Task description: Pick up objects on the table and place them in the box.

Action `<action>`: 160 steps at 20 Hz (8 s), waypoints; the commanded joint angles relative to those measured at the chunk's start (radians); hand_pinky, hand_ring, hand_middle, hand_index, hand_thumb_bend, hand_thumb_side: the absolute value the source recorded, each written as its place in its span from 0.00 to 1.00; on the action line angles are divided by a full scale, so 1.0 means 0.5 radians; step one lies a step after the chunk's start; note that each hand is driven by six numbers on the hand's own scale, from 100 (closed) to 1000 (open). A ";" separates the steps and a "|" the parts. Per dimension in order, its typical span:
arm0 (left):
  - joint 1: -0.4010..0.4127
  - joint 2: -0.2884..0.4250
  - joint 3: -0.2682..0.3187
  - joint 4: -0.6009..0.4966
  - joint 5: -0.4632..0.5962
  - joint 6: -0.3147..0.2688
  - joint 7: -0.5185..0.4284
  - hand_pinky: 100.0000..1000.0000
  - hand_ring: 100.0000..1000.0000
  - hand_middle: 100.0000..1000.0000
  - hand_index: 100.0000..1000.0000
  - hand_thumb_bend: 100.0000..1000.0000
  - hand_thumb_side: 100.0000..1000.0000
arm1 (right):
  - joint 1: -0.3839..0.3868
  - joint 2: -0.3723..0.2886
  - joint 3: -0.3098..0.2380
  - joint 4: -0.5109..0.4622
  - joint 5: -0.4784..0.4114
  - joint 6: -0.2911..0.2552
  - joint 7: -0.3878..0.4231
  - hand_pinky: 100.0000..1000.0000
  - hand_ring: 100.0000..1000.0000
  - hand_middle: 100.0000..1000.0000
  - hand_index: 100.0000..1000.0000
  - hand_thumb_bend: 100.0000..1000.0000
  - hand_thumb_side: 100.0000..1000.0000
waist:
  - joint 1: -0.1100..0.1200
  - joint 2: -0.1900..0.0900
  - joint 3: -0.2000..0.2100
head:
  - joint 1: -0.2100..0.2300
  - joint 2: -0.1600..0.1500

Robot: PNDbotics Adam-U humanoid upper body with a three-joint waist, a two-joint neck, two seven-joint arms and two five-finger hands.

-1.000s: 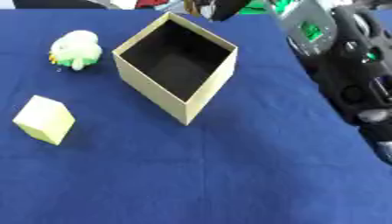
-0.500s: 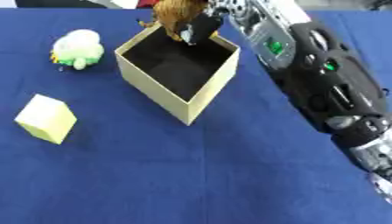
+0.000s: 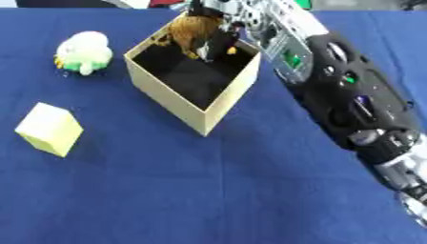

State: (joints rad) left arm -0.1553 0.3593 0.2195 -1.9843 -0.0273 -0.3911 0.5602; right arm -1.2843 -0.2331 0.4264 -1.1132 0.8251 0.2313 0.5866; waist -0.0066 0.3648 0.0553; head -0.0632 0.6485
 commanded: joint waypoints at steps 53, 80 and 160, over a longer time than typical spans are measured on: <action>-0.137 1.093 -0.160 0.059 -0.529 0.223 -1.032 0.80 0.81 0.79 0.86 0.29 0.81 | 0.638 -0.470 -0.732 -1.400 -0.413 0.131 -1.163 0.90 0.96 0.74 0.92 0.00 0.61 | 0.063 -0.126 -0.138 | 0.088 0.147; -0.725 1.357 -0.522 0.794 -0.950 -0.231 -2.218 0.86 0.88 0.85 0.97 0.85 0.69 | 0.706 -0.411 -0.760 -1.471 -0.464 0.163 -1.226 0.91 0.96 0.73 0.91 0.00 0.64 | 0.066 -0.147 -0.154 | 0.125 0.131; -1.025 1.138 -0.663 0.928 -0.913 -0.212 -2.669 0.60 0.53 0.48 0.59 0.00 0.26 | 0.738 -0.293 -0.811 -1.552 -0.467 0.184 -1.227 0.92 0.98 0.73 0.92 0.00 0.67 | 0.081 -0.115 -0.180 | 0.140 0.076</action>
State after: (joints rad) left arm -0.6490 0.8968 -0.1305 -1.5006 -0.4942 -0.4164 -0.6896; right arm -0.9004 -0.3666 0.0308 -1.8727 0.5877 0.3254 -0.0275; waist 0.0339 0.3324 -0.0366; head 0.0090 0.6850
